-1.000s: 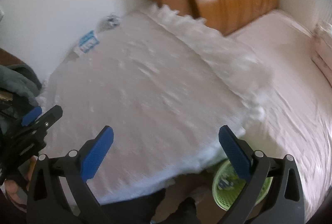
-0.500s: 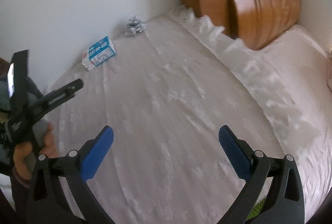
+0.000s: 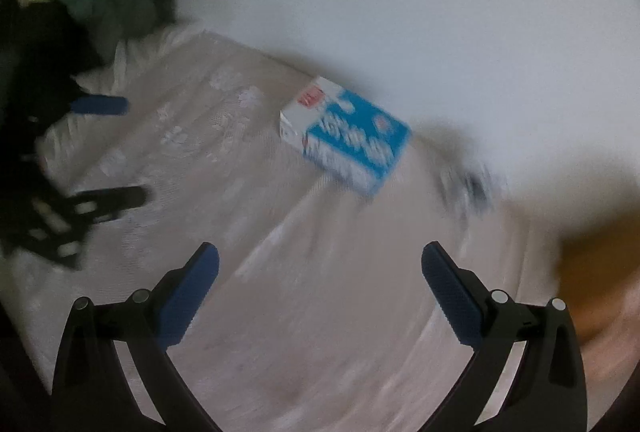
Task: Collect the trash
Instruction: 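Reach the right tool to the blue-white milk carton and close on it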
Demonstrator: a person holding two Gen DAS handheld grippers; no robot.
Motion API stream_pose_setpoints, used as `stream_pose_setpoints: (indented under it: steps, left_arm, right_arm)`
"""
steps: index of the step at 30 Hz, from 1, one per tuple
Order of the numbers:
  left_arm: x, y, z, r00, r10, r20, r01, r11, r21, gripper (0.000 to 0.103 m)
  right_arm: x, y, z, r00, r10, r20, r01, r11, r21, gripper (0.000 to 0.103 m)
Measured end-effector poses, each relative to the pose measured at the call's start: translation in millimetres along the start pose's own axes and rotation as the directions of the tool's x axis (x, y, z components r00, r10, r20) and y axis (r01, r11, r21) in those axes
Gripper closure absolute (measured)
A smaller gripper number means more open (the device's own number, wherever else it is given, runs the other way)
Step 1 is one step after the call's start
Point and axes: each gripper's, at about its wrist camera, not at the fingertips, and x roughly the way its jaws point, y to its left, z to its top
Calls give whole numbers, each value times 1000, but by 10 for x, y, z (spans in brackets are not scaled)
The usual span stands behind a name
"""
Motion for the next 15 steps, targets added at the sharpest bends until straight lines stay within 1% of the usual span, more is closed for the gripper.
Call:
stream_pose_setpoints:
  steps: [1, 2, 3, 5, 6, 10, 12, 15]
  left_arm:
    - [-8, 33, -14, 1000, -2, 4, 2, 1000, -14, 8]
    - [-17, 58, -26, 1000, -3, 7, 4, 1000, -24, 8]
    - [-20, 93, -35, 1000, 0, 11, 0, 999, -37, 8]
    - [-20, 131, -36, 1000, 5, 19, -4, 999, -46, 8]
    - [-11, 150, -36, 1000, 5, 22, -3, 999, -50, 8]
    - [29, 201, -36, 1000, 3, 24, -1, 998, -67, 8]
    - [56, 223, -25, 1000, 4, 20, -3, 997, -74, 8]
    - [69, 237, 3, 1000, 5, 24, -3, 996, -86, 8]
  right_arm:
    - [107, 0, 138, 1000, -5, -16, 3, 997, -74, 3]
    - [143, 37, 186, 1000, -13, -28, 9, 993, -115, 3]
    - [288, 68, 325, 997, -49, -59, 35, 975, -219, 3]
    - [381, 97, 413, 994, -78, -72, 54, 955, -291, 3]
    - [490, 122, 513, 990, -111, -85, 73, 926, -370, 4]
    - [661, 90, 731, 988, -109, -108, 50, 894, -446, 5]
    - [785, 96, 827, 985, -123, -124, 47, 870, -491, 5]
    - [930, 73, 919, 981, -124, -146, 34, 863, -505, 5]
